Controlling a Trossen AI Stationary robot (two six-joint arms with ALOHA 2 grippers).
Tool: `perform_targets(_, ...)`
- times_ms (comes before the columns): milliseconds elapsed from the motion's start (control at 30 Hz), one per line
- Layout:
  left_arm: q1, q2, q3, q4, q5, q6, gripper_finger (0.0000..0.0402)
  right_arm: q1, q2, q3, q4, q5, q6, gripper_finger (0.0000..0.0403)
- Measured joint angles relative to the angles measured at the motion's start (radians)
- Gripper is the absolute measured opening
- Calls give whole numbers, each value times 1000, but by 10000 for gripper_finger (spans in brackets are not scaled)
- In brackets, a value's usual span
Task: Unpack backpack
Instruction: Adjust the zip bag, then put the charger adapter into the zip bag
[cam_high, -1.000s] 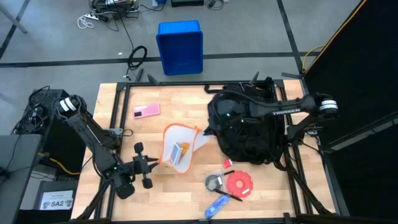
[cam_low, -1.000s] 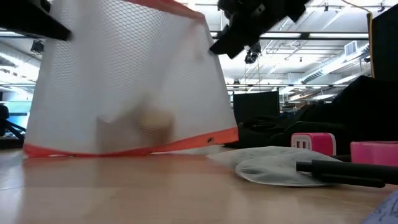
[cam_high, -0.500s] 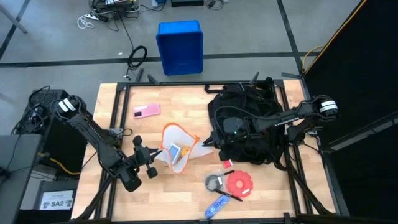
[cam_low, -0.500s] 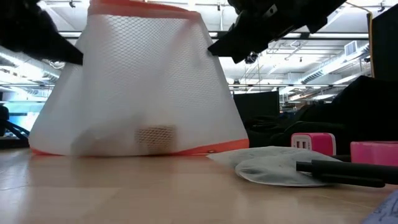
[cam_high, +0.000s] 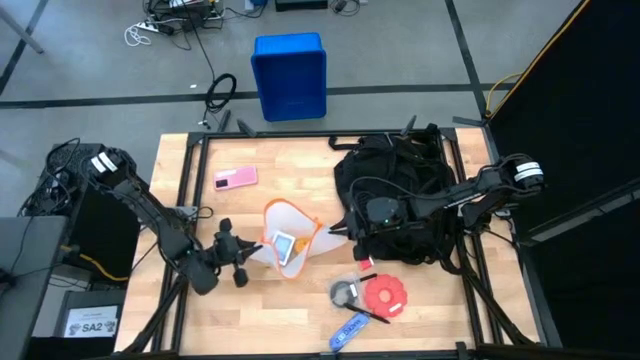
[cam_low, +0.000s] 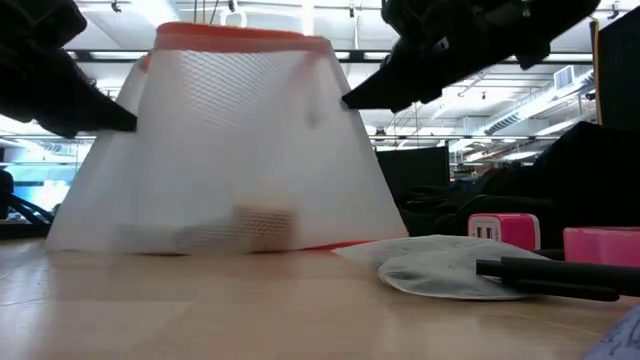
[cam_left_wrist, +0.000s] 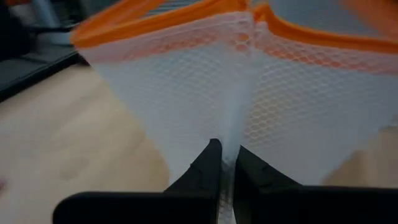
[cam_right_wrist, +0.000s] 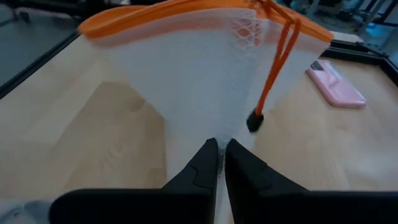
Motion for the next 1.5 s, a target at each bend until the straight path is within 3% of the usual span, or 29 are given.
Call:
perform_targets(167, 55, -19, -154, 457, 105, 264, 0, -8, 0, -33, 49, 2, 12, 0)
perform_targets(300, 111, -19, -235, 623, 153, 327, 0, -8, 0, -35, 67, 0, 12, 0)
perform_targets(633, 156, -19, -271, 623, 230, 390, 0, -8, 1, -35, 60, -31, 20, 18)
perform_targets(867, 156, -18, -271, 622, 241, 407, 0, 15, -14, -34, -12, -42, 15, 97)
perform_targets(1133, 156, -18, -271, 622, 241, 407, 0, 56, -131, -33, -191, -15, 71, 191)
perform_targets(1267, 156, -18, -271, 623, 241, 407, 0, 101, -154, -33, -308, -20, 141, 216)
perform_targets(1500, 156, -18, -271, 634, 249, 404, 0, 200, -83, -34, -468, -29, 216, 230)
